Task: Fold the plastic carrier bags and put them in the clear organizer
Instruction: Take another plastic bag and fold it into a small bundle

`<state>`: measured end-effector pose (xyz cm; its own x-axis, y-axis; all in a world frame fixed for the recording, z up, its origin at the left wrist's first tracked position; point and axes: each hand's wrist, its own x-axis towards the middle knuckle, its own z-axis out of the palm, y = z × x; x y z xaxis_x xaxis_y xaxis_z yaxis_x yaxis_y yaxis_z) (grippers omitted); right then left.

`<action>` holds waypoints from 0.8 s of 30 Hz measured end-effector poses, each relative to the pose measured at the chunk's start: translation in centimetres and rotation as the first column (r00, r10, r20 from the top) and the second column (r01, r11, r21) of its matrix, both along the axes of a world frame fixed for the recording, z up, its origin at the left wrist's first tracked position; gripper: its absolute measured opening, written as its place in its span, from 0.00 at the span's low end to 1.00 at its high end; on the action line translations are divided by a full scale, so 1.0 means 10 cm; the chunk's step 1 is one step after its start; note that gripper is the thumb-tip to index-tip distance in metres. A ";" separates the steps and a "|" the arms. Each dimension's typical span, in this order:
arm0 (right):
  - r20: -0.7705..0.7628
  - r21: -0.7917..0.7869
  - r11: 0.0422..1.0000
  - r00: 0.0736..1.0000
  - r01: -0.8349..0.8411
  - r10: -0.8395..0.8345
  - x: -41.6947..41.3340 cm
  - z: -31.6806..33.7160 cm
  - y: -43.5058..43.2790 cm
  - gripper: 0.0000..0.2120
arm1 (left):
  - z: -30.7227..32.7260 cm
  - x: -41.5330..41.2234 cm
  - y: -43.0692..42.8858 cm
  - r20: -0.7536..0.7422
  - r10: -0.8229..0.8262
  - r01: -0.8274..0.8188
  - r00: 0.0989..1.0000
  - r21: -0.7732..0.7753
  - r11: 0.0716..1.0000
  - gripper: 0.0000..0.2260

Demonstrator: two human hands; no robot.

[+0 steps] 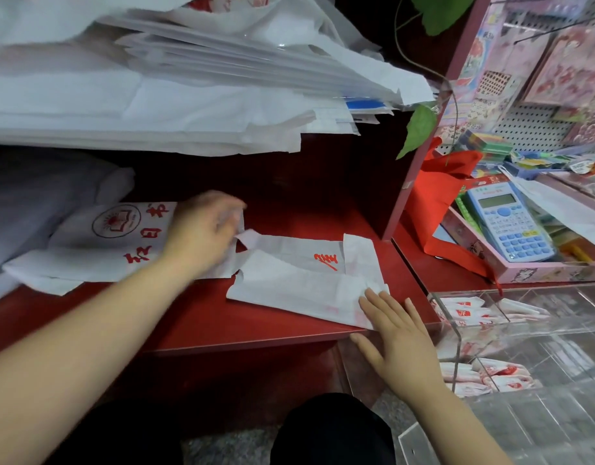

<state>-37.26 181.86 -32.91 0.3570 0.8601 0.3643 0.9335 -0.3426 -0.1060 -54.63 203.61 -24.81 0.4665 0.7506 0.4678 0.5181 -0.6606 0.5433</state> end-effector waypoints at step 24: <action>-0.541 -0.113 0.994 0.839 0.001 -0.062 0.15 0.41 0.45 0.12 | -0.45 0.08 -0.48 -0.331 -0.177 0.194 0.927 0.017 0.981 0.19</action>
<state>-35.72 186.40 -28.84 0.4984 0.8668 0.0130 0.7250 -0.4086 -0.5545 -53.87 198.81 -29.31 0.7284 0.6163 0.2994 0.5272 -0.7832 0.3296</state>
